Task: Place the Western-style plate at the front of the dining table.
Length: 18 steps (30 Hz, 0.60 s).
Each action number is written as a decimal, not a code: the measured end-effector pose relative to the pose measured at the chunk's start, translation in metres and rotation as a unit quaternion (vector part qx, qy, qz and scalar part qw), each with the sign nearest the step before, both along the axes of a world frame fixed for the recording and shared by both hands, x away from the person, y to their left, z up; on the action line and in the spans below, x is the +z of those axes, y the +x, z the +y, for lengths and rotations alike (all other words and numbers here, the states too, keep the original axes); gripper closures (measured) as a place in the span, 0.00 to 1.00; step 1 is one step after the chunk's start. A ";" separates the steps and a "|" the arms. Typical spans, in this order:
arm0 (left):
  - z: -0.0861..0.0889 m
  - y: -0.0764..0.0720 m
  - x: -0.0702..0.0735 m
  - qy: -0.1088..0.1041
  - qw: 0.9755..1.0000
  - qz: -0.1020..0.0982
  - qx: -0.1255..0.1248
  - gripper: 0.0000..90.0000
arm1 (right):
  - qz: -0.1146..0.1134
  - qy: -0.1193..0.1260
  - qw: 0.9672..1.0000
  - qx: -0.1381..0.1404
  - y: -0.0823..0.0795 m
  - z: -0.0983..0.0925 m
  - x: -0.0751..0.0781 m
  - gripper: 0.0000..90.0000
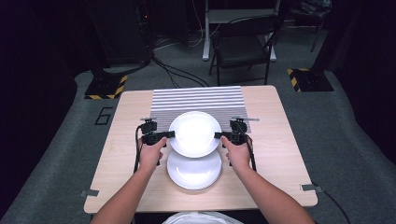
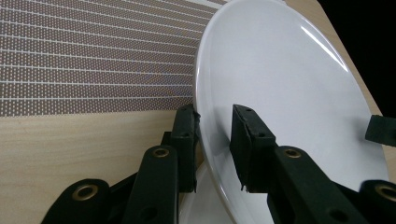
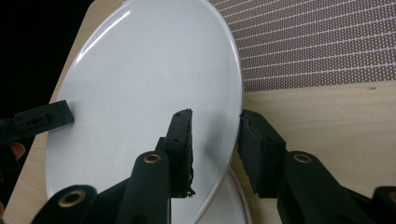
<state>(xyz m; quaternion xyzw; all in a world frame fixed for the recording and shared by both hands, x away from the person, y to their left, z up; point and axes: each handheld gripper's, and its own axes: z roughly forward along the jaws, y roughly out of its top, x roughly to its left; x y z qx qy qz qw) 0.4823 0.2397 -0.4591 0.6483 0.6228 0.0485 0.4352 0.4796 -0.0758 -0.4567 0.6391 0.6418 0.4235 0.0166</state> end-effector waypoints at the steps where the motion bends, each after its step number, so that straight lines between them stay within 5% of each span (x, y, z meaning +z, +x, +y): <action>1: 0.000 0.001 0.000 0.001 1.000 0.001 -0.002 0.79 | 0.007 0.000 1.000 -0.003 0.001 0.001 0.001 0.72; 18: -0.001 0.015 0.008 0.001 1.000 -0.006 -0.003 0.80 | -0.012 -0.001 1.000 -0.013 0.015 -0.001 0.011 0.75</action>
